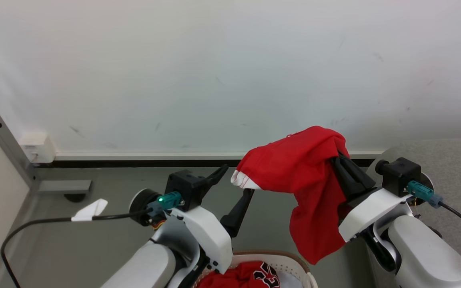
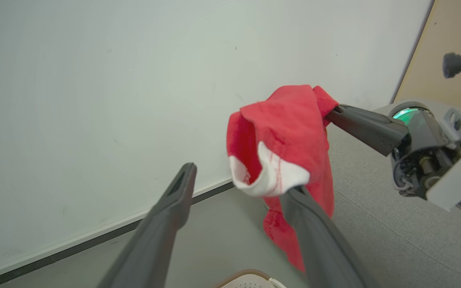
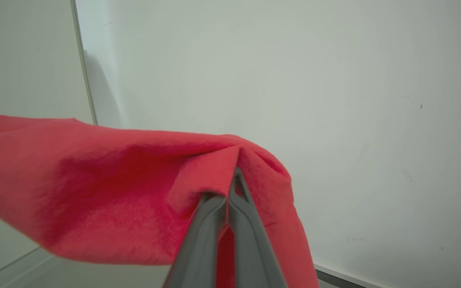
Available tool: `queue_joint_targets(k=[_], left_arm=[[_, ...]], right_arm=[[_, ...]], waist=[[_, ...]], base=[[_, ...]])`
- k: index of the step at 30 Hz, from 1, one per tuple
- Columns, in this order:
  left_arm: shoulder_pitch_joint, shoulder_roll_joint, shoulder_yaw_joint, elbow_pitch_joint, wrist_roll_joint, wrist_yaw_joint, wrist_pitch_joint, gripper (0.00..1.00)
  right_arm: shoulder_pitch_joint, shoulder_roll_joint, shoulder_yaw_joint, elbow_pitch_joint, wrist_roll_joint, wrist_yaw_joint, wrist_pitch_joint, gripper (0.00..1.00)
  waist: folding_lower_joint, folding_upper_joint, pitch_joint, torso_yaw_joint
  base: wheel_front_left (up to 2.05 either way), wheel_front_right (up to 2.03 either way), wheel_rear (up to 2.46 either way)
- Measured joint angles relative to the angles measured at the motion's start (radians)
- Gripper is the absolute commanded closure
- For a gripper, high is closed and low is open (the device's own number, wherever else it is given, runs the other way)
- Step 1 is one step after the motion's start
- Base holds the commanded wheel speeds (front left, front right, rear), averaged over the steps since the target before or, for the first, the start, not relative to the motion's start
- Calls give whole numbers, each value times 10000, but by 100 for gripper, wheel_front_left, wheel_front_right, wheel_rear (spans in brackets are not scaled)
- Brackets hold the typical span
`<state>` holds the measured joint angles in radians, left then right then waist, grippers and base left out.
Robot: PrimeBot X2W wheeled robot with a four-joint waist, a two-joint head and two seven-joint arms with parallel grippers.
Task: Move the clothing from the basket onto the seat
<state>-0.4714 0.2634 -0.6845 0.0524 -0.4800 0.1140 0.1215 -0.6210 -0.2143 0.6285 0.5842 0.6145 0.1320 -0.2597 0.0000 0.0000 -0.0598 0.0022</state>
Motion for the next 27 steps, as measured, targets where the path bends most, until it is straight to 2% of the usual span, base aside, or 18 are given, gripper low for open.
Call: queue_joint_targets(k=[11, 27], left_arm=[[158, 113, 17, -46, -150, 98, -44, 0], [430, 109, -119, -54, -236, 148, -215, 0]], right_arm=[[14, -59, -219, -259, -75, 0, -2, 100], [248, -688, -871, -915, -416, -2, -12, 100]], waist=[[0, 0, 111, -579], [0, 0, 532, -2625]], base=[[0, 0, 0], [0, 0, 0]])
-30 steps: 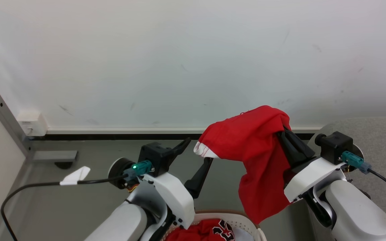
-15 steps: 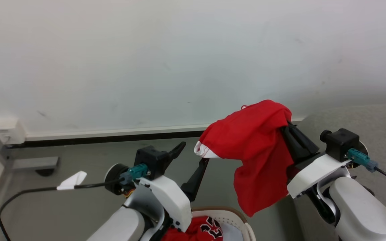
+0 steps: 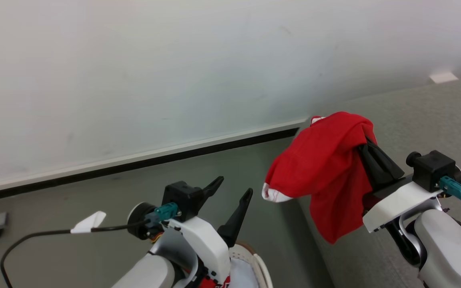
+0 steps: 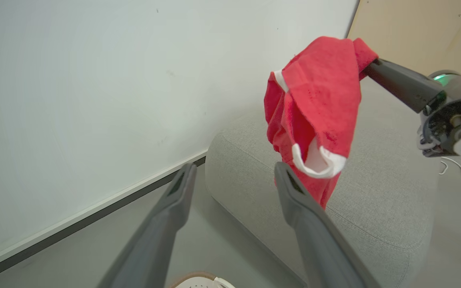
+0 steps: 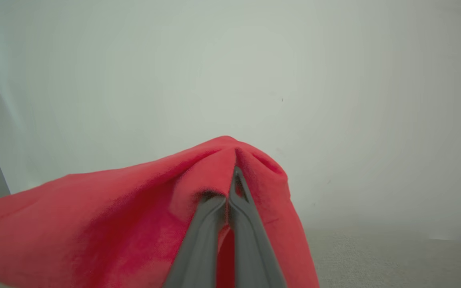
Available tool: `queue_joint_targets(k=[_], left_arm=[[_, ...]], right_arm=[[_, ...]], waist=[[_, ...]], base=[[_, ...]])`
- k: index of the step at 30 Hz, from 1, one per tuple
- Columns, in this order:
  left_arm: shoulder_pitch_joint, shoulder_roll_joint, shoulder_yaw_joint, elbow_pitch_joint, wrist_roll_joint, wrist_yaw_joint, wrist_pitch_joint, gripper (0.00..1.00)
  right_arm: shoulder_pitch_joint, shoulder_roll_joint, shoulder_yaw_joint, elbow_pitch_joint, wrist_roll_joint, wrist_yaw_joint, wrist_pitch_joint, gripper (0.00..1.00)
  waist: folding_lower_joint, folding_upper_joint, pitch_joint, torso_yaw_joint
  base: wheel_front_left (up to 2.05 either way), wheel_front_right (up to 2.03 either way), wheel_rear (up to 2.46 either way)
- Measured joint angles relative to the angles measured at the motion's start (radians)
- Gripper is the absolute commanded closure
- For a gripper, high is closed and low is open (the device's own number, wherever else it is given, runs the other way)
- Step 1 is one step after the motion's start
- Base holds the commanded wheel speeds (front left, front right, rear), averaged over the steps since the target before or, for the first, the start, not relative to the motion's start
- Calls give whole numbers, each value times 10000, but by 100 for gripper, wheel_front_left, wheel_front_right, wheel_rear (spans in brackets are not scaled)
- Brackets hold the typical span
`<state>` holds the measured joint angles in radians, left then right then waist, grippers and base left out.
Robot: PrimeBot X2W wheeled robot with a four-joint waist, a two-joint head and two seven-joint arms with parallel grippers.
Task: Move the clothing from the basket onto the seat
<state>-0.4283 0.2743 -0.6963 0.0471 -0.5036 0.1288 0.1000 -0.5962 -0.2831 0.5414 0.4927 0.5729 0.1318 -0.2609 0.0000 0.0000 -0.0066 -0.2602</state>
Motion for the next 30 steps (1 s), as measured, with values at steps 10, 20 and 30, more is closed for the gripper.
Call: queue_joint_targets(k=[10, 20, 30], left_arm=[[43, -8, -174, -134, 2, 44, -42, 0], [-393, 54, -489, -535, 276, -79, 224, 0], [-1861, 600, -529, -1576, 740, -681, 777, 0]], right_arm=[[380, -341, -428, -456, -163, 2, 0, 100], [694, -476, -1515, -1037, -353, 2, 0, 100], [-819, -589, -4213, -888, -1220, 2, 157, 100]], waist=[[0, 0, 357, -1354], [0, 1, 1296, -1740], [2, 0, 3580, -1237]], base=[[0, 0, 0], [0, 0, 0], [0, 0, 0]])
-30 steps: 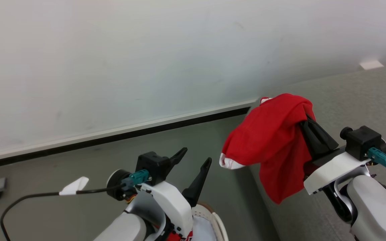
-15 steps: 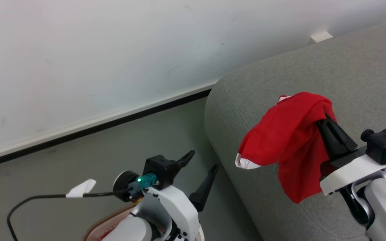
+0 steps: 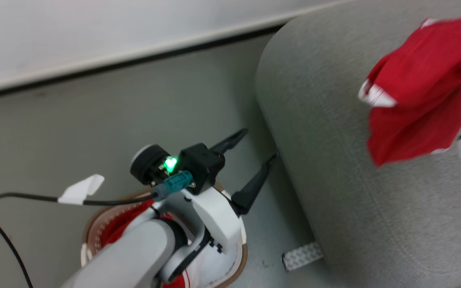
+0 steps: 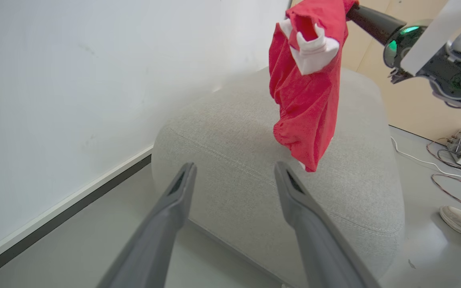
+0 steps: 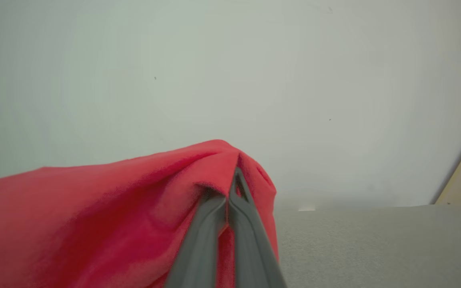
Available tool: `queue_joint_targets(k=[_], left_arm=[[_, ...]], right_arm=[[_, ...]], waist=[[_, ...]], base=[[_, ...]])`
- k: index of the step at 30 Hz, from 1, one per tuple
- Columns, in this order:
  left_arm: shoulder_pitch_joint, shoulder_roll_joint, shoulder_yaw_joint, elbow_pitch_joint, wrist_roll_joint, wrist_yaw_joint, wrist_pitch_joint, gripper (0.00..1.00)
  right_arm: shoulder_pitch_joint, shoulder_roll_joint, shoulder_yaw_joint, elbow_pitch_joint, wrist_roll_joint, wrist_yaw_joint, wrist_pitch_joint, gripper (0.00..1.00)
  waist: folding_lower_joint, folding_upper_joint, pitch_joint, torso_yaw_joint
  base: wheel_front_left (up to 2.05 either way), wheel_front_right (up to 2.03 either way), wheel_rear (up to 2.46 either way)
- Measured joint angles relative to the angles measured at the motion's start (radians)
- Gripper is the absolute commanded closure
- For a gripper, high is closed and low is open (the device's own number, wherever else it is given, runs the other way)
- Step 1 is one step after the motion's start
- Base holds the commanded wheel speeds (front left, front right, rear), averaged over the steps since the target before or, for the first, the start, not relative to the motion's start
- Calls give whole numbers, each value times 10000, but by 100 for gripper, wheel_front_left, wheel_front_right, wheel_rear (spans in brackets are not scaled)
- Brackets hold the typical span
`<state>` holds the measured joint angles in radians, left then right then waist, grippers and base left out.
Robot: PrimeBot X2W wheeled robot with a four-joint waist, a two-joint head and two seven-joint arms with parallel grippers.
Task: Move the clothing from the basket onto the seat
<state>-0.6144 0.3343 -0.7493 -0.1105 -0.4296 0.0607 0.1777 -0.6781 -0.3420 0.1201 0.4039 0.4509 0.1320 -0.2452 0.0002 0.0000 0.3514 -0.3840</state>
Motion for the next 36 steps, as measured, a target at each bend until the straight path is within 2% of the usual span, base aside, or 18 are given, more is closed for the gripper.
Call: queue_joint_targets(k=[4, 8, 12, 19, 20, 21, 22, 30, 36], left_arm=[[-519, 280, 234, -286, 209, -79, 69, 0], [-842, 619, 518, -464, 284, -153, 31, 0], [-959, 673, 635, -531, 305, -178, -224, 0], [-812, 834, 784, -261, 230, -194, -654, 0], [-729, 859, 819, -198, 203, -167, -717, 0], [-648, 886, 842, -146, 134, -161, -756, 0], [-575, 909, 861, -96, 109, -153, -832, 0], [88, 1012, 1003, 462, -173, 63, -1375, 0], [702, 855, 1080, 915, -326, 324, -2000, 0]], right_arm=[[-1222, -397, -1225, 207, -861, 0, 303, 100], [-2432, -464, -2560, 560, -1620, 0, 616, 100], [-2886, -460, -3898, 1492, -2543, 0, 963, 100], [-2620, 240, -5820, 3099, -4123, 0, 790, 100], [-2527, 382, -5954, 3231, -4270, 0, 696, 82], [-2466, 529, -6117, 3384, -4330, 0, 652, 57], [-2382, 610, -6148, 3494, -4456, 0, 591, 0], [-1569, 997, -6069, 3649, -4811, 0, 176, 0], [-311, 1195, -5542, 2575, -4773, 0, -48, 0]], waist=[[1, 0, 1104, 358], [2, 0, 2187, 749], [3, 0, 3034, 1180], [2, 0, 3627, 1914], [2, 0, 3604, 1933], [1, -1, 3553, 1935], [0, 0, 3487, 1921], [0, 0, 2499, 1674], [-3, 0, 1426, 1606]], base=[[0, 0, 0], [0, 0, 0], [0, 0, 0], [0, 0, 0], [0, 0, 0], [0, 0, 0], [0, 0, 0], [0, 0, 0], [0, 0, 0]])
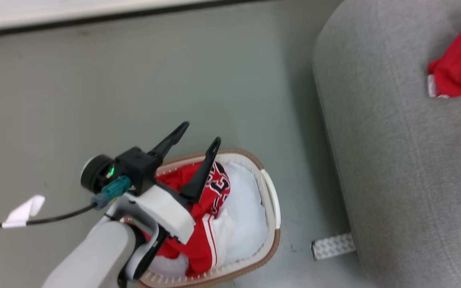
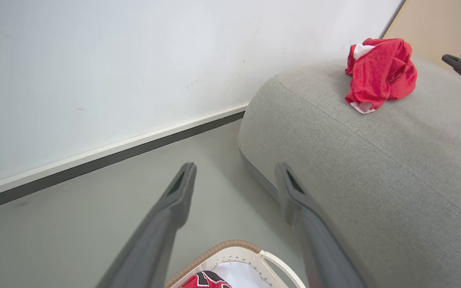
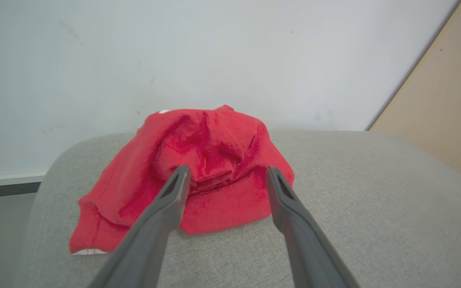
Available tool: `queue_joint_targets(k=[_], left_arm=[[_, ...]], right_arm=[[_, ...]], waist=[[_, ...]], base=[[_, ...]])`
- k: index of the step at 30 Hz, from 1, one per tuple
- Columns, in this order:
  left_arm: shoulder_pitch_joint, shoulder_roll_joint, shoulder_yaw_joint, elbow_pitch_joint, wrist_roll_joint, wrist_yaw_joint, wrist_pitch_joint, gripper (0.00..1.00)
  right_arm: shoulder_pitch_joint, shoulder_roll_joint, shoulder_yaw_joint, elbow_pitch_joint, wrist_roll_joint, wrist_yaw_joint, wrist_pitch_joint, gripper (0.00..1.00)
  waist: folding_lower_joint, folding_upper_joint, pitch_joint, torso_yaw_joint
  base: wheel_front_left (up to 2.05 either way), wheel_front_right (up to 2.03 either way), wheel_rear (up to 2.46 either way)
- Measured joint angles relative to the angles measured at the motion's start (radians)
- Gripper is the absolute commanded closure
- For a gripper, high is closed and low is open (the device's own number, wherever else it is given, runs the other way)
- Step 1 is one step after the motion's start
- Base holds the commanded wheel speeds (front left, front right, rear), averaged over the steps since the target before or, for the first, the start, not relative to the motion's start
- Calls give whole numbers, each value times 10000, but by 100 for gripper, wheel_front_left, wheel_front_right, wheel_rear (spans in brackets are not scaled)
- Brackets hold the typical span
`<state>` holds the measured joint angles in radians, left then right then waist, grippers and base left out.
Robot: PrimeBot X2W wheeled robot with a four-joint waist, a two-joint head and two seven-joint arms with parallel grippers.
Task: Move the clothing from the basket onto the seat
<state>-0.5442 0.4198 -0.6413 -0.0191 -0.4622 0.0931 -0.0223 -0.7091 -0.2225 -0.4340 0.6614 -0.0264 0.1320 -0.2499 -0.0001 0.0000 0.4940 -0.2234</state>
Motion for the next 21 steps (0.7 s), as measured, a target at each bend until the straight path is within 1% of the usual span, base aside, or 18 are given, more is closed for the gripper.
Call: queue_joint_targets(k=[6, 12, 16, 18, 21], left_arm=[[731, -249, 215, 579, -194, 414, -834, 0], [1625, -500, 562, 1277, -441, 849, -1862, 0], [2218, -732, 857, 1674, -587, 1030, -2257, 0], [2524, -905, 1030, 1797, -591, 1122, -2343, 0], [3010, -1080, 1452, 2004, -619, 1187, -2401, 0]], right_arm=[[1427, 322, 1060, -1793, 288, 0, -79, 0], [2866, 790, 2146, -3342, 481, 0, -98, 0], [3851, 1028, 2727, -4038, 514, 0, -111, 0], [4254, 1218, 2796, -4257, 696, -2, -111, 0], [4859, 1409, 3175, -4393, 809, 0, -109, 0]], waist=[[-1, 0, -1162, 84], [-2, 0, -2314, 373], [-3, 0, -2994, 698], [-3, 0, -3275, 901], [-2, 0, -3663, 1215]], base=[[0, 0, 0], [0, 0, 0], [0, 0, 0], [0, 0, 0], [0, 0, 0]])
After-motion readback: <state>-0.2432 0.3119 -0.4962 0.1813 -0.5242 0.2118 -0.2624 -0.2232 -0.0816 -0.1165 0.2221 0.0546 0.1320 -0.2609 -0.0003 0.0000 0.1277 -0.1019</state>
